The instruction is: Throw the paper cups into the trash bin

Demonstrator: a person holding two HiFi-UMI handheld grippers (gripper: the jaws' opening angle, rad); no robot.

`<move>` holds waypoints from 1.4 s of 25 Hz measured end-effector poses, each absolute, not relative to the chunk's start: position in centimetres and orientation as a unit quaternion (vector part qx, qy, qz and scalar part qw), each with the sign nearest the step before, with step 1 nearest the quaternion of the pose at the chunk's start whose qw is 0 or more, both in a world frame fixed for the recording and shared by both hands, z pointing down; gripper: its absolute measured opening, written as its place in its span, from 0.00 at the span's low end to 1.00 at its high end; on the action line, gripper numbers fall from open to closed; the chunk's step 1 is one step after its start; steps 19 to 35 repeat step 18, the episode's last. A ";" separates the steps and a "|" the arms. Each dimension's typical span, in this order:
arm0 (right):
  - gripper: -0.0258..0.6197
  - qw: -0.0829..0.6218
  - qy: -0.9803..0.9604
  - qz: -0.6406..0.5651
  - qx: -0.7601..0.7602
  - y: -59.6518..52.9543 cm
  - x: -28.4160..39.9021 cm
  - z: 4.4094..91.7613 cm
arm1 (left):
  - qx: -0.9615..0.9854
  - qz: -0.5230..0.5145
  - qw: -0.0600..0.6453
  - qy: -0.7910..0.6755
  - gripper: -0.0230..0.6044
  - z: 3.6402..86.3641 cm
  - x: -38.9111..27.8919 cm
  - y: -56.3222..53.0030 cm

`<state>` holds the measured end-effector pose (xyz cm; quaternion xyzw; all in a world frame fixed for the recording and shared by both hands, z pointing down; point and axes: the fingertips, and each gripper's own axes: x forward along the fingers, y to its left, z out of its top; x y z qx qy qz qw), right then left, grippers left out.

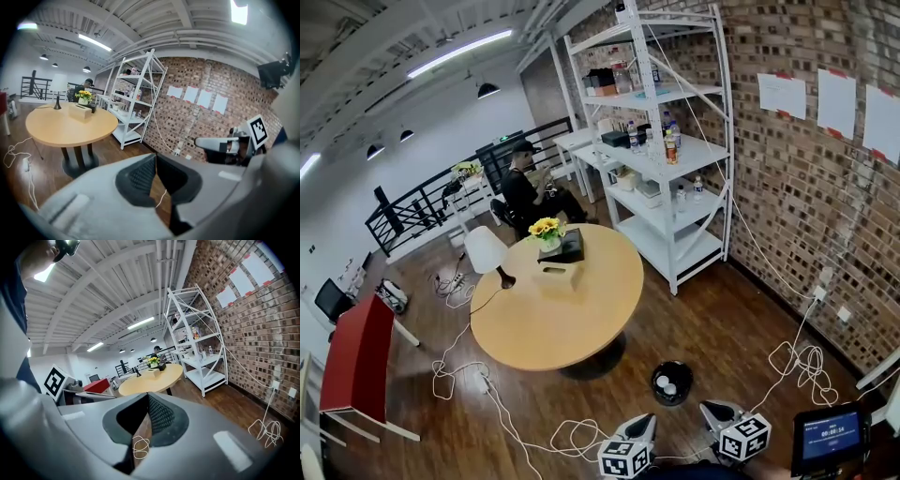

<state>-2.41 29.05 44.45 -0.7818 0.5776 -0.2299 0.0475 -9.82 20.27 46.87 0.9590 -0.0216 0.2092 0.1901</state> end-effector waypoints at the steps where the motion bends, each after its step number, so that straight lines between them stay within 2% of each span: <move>1: 0.06 0.049 0.576 -0.230 -0.783 29.1 -2.2 44.4 | 0.959 0.210 0.191 -0.020 0.05 46.9 -9.7 20.4; 35: 0.06 0.043 0.573 -0.250 -0.779 30.0 -2.4 45.4 | 0.950 0.227 0.215 -0.013 0.05 48.1 -9.4 21.7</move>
